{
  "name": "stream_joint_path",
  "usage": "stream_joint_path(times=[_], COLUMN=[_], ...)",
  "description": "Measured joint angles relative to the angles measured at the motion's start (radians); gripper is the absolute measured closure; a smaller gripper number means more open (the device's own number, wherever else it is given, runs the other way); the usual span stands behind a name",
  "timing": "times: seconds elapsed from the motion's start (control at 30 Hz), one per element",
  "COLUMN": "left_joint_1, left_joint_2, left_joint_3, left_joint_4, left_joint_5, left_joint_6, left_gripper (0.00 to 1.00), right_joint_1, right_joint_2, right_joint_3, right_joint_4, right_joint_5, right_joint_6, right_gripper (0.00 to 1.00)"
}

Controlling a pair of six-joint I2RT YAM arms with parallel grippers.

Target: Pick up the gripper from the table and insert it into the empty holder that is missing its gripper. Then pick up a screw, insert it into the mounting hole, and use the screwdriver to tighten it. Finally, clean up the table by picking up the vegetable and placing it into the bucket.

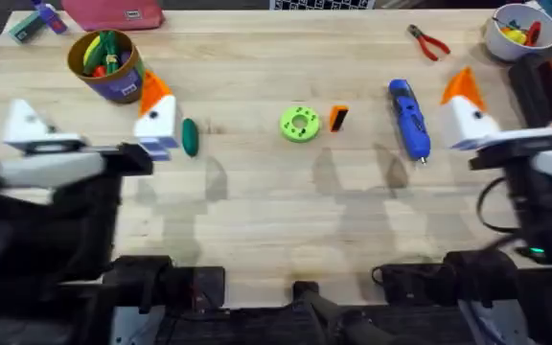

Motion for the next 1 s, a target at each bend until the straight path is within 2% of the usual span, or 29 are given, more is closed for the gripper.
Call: stream_joint_path(times=[0.17, 0.4, 0.57, 0.83, 1.0], left_joint_1=[0.000, 0.000, 0.000, 0.000, 0.000], left_joint_2=[0.194, 0.560, 0.783, 1.043, 1.139], left_joint_3=[0.226, 0.514, 0.658, 0.794, 0.804], left_joint_4=[-0.202, -0.484, -0.634, -0.789, -0.813], left_joint_5=[-0.019, -0.020, -0.019, -0.012, -0.008], left_joint_6=[0.000, 0.000, -0.001, -0.038, -0.045], left_gripper=[0.015, 0.015, 0.015, 0.015, 0.015], right_joint_1=[0.000, 0.000, 0.000, 0.000, 0.000], right_joint_2=[0.145, 0.481, 0.700, 0.991, 1.069], right_joint_3=[0.187, 0.456, 0.621, 0.849, 0.881], right_joint_4=[-0.146, -0.414, -0.602, -0.891, -0.922], right_joint_5=[0.000, 0.000, 0.000, 0.000, 0.000], right_joint_6=[0.008, 0.043, 0.049, 0.045, 0.045], right_gripper=[0.008, 0.007, 0.008, 0.008, 0.008])
